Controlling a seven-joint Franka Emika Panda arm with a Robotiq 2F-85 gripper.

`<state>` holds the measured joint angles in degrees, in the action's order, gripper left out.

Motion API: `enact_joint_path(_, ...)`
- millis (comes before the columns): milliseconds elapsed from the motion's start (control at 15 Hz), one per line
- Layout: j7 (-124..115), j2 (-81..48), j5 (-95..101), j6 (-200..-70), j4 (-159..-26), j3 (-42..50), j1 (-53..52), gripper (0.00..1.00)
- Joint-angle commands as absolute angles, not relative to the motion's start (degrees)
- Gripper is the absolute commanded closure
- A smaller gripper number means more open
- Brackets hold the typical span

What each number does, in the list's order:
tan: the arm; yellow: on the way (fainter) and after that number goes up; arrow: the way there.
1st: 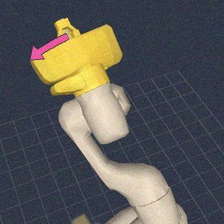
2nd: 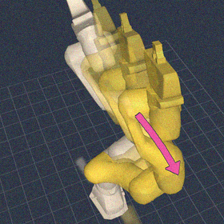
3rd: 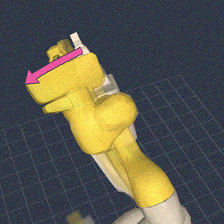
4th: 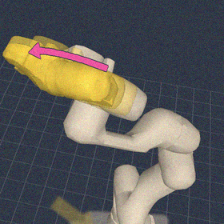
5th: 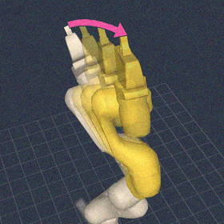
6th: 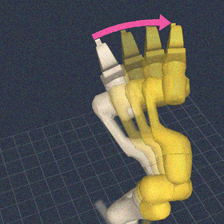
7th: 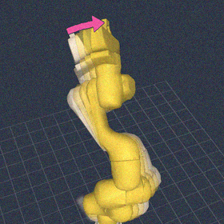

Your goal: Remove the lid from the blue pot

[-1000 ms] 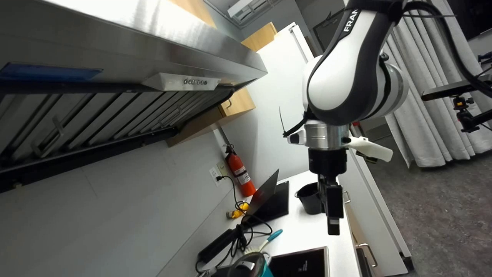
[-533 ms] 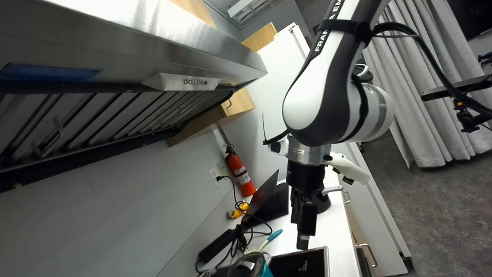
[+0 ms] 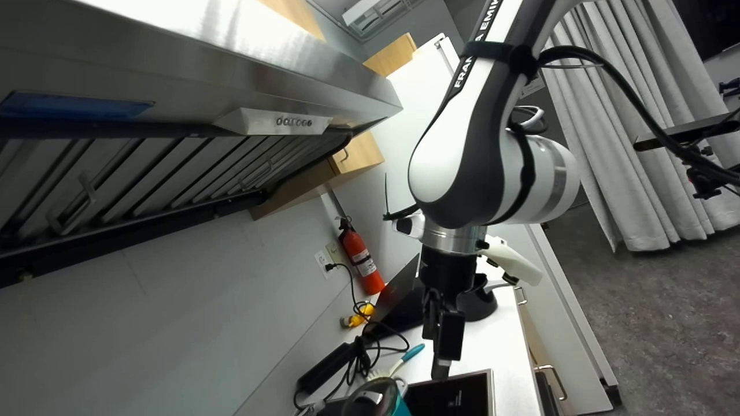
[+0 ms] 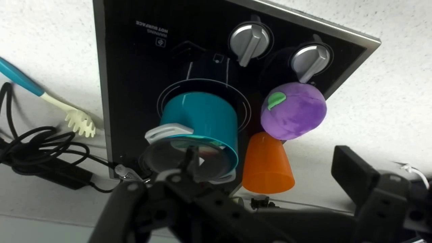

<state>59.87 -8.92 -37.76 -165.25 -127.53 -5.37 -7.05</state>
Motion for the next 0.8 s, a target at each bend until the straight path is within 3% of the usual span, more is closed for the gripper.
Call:
enact_joint_path(0, 59.87, -8.92, -37.76, -165.25, -127.53, -5.39, -7.05, 0.0)
enact_joint_path(733, 60.08, -9.35, -37.9, -165.45, -127.18, -5.42, -7.0, 0.0)
